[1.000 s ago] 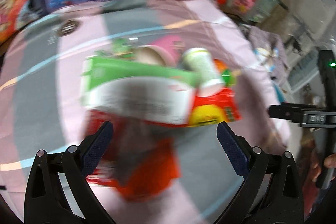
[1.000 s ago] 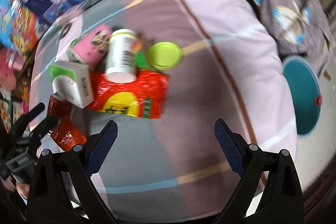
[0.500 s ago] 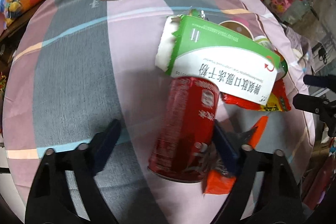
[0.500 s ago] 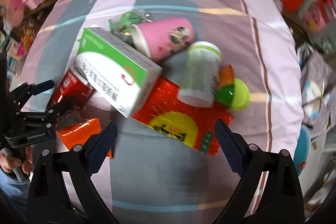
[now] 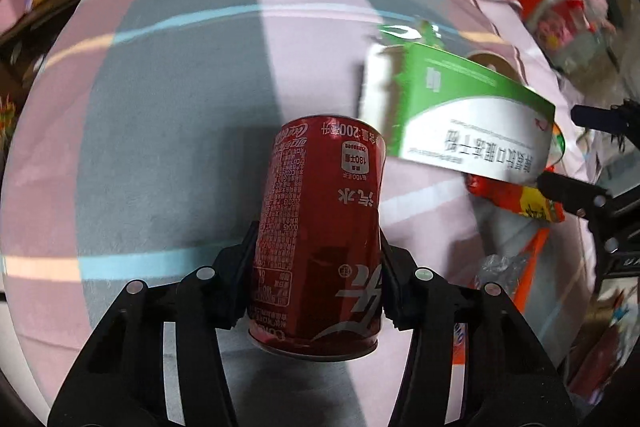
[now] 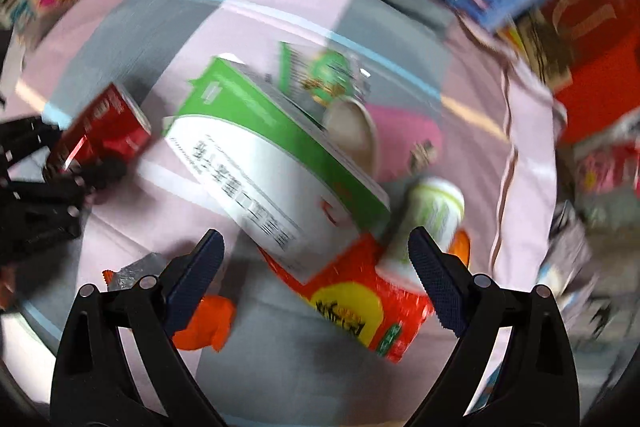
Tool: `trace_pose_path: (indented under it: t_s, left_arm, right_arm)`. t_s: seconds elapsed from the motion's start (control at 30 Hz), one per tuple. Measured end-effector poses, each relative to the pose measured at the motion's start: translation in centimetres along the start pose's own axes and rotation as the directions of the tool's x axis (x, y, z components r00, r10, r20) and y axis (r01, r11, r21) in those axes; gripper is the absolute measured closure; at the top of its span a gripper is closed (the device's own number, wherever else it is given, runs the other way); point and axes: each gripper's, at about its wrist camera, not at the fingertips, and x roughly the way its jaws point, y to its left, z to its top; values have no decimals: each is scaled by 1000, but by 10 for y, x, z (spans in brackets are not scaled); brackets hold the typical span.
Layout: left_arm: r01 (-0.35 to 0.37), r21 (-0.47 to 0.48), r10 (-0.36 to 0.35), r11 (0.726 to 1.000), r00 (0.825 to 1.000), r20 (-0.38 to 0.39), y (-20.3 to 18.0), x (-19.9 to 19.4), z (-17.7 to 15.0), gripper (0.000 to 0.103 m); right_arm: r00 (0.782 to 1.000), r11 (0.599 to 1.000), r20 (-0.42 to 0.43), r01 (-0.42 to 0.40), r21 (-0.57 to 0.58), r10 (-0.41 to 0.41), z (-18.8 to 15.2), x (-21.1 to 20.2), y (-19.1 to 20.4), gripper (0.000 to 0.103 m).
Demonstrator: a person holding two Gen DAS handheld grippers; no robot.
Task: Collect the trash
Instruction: 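Lower the left gripper onto the red cola can and close on it, then grasp the green-and-white medicine box with the right gripper while the left holds the can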
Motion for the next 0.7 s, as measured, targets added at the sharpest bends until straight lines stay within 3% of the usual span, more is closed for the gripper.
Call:
trace_pose_path:
  t_s: [0.23, 0.4, 0.5, 0.63, 0.7]
  left_arm:
    - [10, -66, -9, 998, 1000, 7, 21, -2, -7, 49]
    - [18, -89, -17, 996, 1000, 17, 25, -2, -7, 37]
    - [11, -100, -9, 995, 1000, 18, 26, -1, -8, 29]
    - [-2, -115, 5, 993, 1000, 18, 29, -2, -10, 27]
    - [-3, -123, 5, 992, 1000, 18, 31, -2, -11, 27]
  right_arm:
    - [994, 962, -35, 90, -257, -103, 27, 20, 42, 14]
    - [987, 920, -57, 116, -374, -148, 39, 39, 58, 14]
    - [987, 902, -63, 110, -417, -150, 42, 47, 66, 14]
    - [991, 908, -50, 90, -408, -121, 47, 52, 67, 14]
    - [995, 923, -42, 67, -379, -89, 49, 52, 62, 21]
